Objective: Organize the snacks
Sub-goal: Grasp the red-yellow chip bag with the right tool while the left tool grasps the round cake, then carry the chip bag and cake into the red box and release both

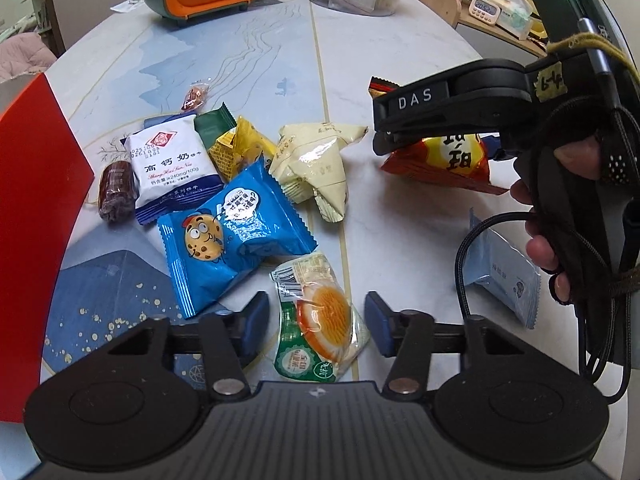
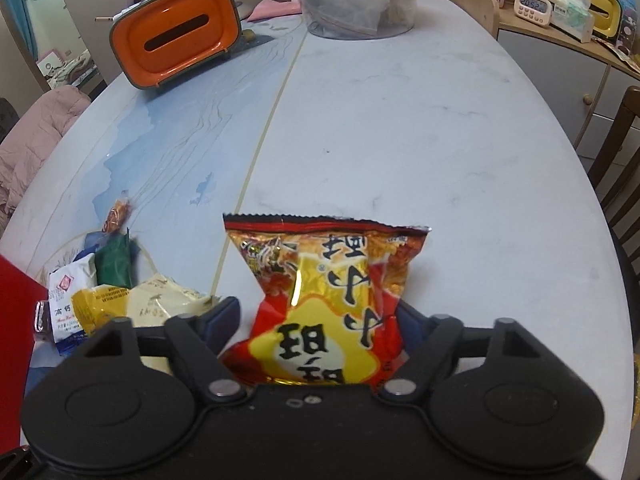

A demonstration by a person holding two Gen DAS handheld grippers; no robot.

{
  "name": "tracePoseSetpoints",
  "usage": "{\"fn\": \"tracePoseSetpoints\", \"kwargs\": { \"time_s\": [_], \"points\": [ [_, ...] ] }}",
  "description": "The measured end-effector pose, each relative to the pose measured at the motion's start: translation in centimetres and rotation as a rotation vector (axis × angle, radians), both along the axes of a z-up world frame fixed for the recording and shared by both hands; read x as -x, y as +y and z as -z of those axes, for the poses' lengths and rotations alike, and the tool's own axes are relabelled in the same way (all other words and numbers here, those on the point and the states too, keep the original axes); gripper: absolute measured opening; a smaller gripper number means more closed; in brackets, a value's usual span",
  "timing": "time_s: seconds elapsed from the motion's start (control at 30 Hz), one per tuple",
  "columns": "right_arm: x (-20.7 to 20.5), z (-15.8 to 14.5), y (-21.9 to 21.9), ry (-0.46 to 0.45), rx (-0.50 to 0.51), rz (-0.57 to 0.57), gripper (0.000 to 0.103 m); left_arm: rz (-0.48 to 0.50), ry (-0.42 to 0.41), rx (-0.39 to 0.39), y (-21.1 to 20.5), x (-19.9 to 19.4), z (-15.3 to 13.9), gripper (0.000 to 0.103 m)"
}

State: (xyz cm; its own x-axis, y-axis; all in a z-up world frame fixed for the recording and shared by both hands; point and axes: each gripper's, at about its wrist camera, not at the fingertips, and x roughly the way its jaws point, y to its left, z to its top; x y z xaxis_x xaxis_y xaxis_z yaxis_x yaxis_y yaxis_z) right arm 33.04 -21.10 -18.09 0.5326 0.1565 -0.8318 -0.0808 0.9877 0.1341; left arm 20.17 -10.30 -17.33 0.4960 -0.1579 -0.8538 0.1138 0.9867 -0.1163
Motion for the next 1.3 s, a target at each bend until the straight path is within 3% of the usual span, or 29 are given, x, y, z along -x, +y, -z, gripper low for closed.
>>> {"fn": "tracePoseSetpoints", "kwargs": {
  "time_s": [0.27,0.47,0.9,1.3],
  "points": [
    [0.5,0.0,-0.4,-0.014,0.005,-0.003,0.066,0.001,-0.013,-0.011,-0.2,0.2,-0.3,0.035],
    [1.3,-0.4,-0.7,-0.021,0.007,0.006,0.058,-0.009,-0.007,-0.011,0.6,0.5,-0.3,0.034],
    [5.3,-4.1,-1.5,-0.064,-0.013,-0.011,0.057,-0.043,-0.023,0.018,2.1,2.7,-2.4,0.034],
    [10.0,-8.5,0.3,-0.091,-0.052,-0.045,0.057,-0.037,-0.059,0.062,4.6,5.9,-6.9,0.035]
  ]
}}
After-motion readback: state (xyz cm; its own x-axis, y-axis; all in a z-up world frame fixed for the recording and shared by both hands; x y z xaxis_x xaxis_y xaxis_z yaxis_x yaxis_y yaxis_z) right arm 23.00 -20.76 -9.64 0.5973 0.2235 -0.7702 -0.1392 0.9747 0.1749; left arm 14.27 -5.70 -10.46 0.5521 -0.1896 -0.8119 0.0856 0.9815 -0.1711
